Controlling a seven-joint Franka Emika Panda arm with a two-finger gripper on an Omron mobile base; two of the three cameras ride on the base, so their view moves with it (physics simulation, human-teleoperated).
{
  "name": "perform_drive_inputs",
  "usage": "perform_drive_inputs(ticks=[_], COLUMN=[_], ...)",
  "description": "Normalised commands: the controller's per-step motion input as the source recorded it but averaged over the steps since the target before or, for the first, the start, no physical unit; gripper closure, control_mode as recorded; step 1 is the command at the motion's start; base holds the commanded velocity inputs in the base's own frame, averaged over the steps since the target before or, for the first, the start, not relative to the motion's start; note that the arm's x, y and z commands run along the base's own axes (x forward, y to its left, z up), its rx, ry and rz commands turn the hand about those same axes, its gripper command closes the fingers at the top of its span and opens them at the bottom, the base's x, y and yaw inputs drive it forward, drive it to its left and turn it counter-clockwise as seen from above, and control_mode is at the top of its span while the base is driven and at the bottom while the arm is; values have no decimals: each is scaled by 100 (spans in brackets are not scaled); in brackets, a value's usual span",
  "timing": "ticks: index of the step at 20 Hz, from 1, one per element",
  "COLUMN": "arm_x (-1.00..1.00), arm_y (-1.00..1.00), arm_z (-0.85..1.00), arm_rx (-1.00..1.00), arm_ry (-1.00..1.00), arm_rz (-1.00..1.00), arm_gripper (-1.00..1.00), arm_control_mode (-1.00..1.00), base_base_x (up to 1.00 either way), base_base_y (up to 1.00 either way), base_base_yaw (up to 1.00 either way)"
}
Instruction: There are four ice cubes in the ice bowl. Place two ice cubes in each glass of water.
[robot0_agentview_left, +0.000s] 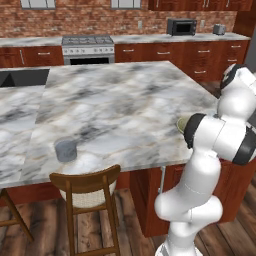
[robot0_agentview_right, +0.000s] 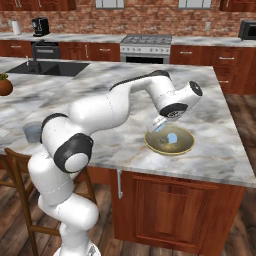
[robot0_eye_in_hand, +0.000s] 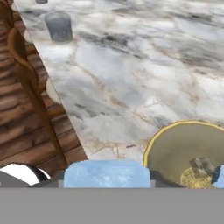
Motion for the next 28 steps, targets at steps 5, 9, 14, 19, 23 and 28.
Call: perform_drive_inputs(ticks=[5,9,14,19,23,28], arm_x=[-11,-5,-3,-14,-57,-86], arm_y=[99,100,98,95,97,88], arm_z=[67,46,33,25,2,0], arm_rx=[0,0,0,0,0,0], arm_ry=[13,17,19,19,17,13], arm_rz=[27,33,38,42,41,42], arm_gripper=[100,100,100,100,100,100], arm_control_mode=[-100,-100,-100,-100,-100,-100], base_base_x=[0,0,0,0,0,0], base_base_y=[0,0,0,0,0,0], base_base_yaw=[0,0,0,0,0,0])
